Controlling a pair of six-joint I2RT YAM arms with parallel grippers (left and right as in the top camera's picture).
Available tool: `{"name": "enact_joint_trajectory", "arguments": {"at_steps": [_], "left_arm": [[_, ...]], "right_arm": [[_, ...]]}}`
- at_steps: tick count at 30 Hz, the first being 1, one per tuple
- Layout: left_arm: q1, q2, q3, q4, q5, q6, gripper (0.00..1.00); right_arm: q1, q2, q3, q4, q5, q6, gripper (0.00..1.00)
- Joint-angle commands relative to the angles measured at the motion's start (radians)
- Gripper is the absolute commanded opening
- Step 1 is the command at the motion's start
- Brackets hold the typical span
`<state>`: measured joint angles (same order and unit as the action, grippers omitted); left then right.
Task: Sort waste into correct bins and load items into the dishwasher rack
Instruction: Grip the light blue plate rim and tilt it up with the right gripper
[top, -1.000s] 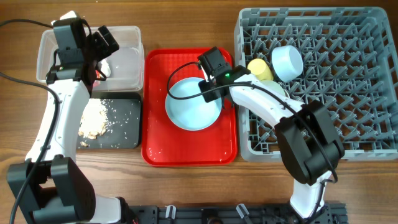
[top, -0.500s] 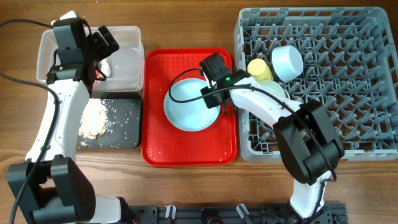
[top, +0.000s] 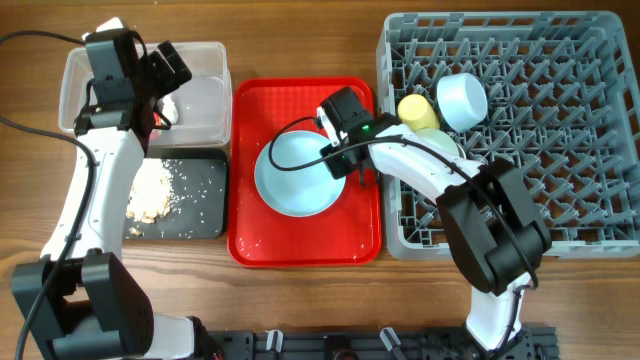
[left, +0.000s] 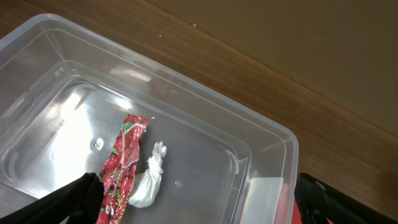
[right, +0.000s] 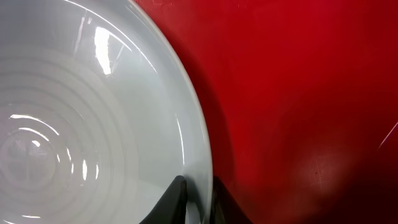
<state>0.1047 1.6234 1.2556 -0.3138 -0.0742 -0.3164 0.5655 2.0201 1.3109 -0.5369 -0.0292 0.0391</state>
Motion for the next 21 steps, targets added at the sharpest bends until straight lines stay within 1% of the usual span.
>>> {"name": "enact_joint_trajectory", "arguments": {"at_steps": [1, 3, 5, 10, 12, 21], "left_arm": [[0.003, -0.005, 0.003, 0.002, -0.002, -0.005, 1.0], [0.003, -0.005, 0.003, 0.002, -0.002, -0.005, 1.0], [0.003, -0.005, 0.003, 0.002, -0.002, -0.005, 1.0], [0.003, -0.005, 0.003, 0.002, -0.002, -0.005, 1.0], [0.003, -0.005, 0.003, 0.002, -0.003, -0.005, 1.0], [0.003, -0.005, 0.003, 0.002, -0.002, -0.005, 1.0]], "right_arm": [[0.0, 0.03, -0.01, -0.006, -0.014, -0.029, 0.14], [0.0, 0.03, -0.01, -0.005, -0.015, -0.083, 0.18], [0.0, 0.03, -0.01, -0.006, -0.018, -0.115, 0.19], [0.0, 0.03, -0.01, 0.01, -0.018, -0.118, 0.19], [0.0, 0.03, -0.01, 0.025, -0.018, -0.119, 0.28], [0.001, 0.047, -0.01, 0.03, -0.026, -0.119, 0.31]]}}
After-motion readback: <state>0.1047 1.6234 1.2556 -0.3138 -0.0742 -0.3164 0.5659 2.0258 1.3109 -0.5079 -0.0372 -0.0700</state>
